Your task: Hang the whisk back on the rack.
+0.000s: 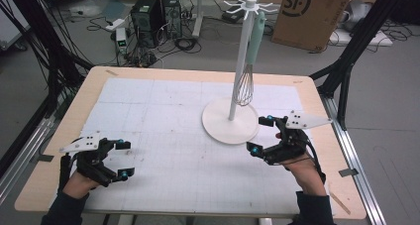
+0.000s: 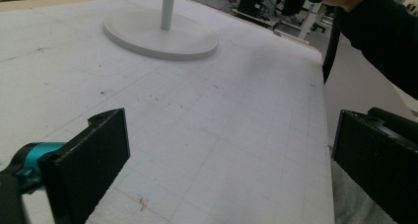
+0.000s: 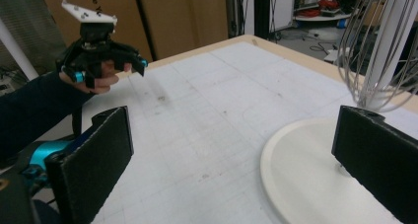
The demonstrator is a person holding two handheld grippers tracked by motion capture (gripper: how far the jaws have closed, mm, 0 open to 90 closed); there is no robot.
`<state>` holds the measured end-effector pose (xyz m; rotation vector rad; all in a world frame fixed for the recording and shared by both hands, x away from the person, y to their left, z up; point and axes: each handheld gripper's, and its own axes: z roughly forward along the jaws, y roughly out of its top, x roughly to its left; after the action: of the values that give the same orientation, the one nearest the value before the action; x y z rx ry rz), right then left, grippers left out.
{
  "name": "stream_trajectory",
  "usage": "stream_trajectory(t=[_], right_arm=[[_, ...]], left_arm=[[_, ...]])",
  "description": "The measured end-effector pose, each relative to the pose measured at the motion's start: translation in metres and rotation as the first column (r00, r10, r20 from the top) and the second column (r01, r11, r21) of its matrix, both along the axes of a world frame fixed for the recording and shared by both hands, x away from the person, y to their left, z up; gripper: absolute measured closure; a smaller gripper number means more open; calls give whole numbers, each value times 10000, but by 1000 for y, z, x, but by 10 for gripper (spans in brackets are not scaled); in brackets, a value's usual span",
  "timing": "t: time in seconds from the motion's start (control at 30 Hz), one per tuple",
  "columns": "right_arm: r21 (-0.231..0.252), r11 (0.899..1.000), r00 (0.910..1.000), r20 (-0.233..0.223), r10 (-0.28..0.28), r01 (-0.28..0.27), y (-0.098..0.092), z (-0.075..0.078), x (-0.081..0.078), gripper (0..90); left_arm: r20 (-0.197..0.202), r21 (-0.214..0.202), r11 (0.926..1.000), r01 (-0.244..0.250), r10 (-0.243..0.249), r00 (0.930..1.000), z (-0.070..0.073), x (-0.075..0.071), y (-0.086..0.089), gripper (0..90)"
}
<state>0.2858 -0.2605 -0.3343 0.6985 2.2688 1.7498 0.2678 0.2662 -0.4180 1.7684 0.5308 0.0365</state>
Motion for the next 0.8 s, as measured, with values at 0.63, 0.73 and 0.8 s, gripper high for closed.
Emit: stream_trajectory(t=[0.63, 0.73, 0.8], right_arm=[[-546, 9983, 9986, -480, -235, 209, -5, -43, -17, 8], [-606, 9981, 9986, -527, -103, 71, -4, -49, -19, 8], [-710, 9975, 9986, -516, -94, 57, -4, -51, -20, 8]], left_arm=[[-45, 124, 9999, 39, -39, 10000, 3, 7, -7, 17], [-50, 138, 9999, 59, -59, 10000, 3, 7, -7, 17], [-69, 160, 9999, 67, -66, 10000, 2, 7, -7, 17]])
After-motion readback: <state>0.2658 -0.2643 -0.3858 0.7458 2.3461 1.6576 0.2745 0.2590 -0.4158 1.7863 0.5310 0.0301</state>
